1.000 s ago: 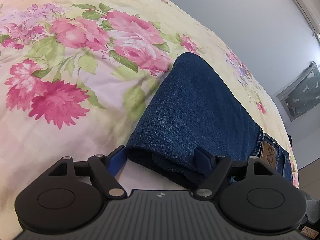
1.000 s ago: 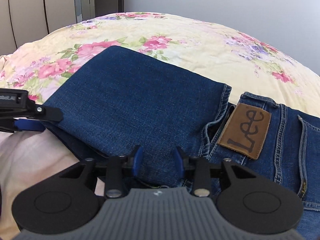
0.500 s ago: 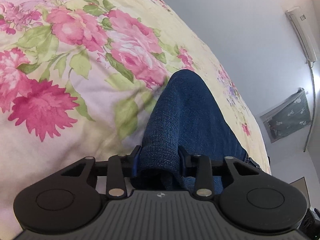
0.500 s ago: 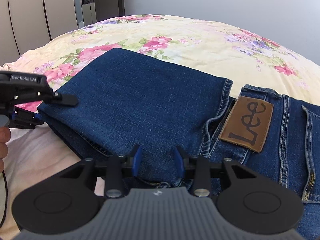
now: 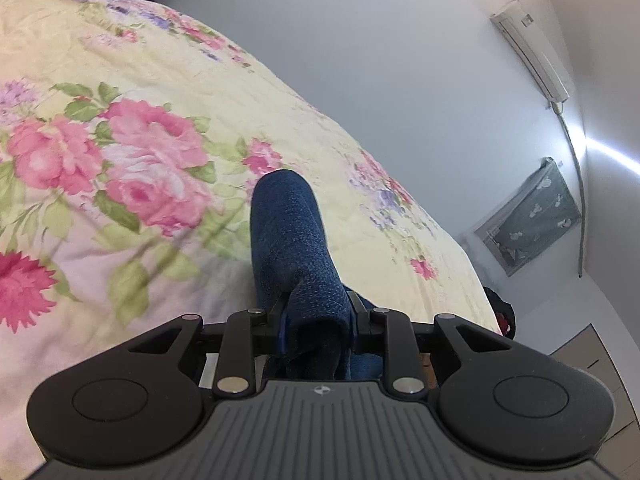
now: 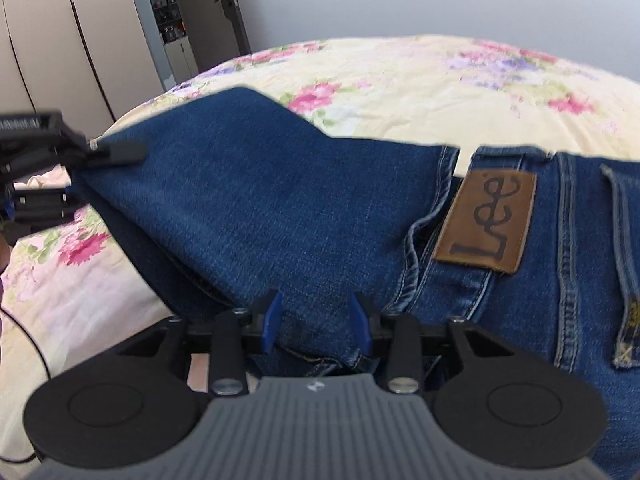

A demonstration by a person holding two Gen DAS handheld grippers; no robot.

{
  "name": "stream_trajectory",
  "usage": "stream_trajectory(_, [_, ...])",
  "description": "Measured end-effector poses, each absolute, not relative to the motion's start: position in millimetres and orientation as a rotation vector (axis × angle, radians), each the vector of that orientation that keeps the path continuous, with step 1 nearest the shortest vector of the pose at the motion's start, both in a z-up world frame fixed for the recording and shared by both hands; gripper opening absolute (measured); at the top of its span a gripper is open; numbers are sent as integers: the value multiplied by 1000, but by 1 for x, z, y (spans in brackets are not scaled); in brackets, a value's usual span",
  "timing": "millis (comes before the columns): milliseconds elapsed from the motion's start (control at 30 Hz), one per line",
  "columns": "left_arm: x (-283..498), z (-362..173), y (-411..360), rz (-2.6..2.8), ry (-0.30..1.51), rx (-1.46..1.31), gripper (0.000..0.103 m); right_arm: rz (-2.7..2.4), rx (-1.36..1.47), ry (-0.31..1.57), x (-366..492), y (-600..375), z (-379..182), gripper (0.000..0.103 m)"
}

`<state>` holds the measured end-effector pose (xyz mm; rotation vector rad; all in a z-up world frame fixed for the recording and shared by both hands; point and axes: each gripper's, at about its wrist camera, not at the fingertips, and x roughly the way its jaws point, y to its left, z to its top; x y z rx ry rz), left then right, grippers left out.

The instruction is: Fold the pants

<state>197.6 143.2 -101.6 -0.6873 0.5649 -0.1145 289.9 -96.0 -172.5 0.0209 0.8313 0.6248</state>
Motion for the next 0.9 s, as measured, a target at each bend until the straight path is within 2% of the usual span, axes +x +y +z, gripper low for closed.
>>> stream_trajectory(200, [200,-72,111,-188,524,-626,29,655,66,811,287,-112,-165,36])
stream_trajectory(267, [202,-65,102,-212,516,-609,29,642,93,811,285,-122,-165,40])
stream_trajectory(567, [204,-42,21,-405,508,-337,30,641,199,865,288,-143,-170,39])
stream_trajectory(767, [207,-34,-19,-472,495,-267,29,660,298,869,282,-175,-153,36])
stream_trajectory(833, [209,-33,-30,-492,496,-256,29,632,340,842,274,-198,-143,43])
stream_trajectory(900, [210,-32,-43,-513,488,-237,29,573,385,818,267,-227,-136,44])
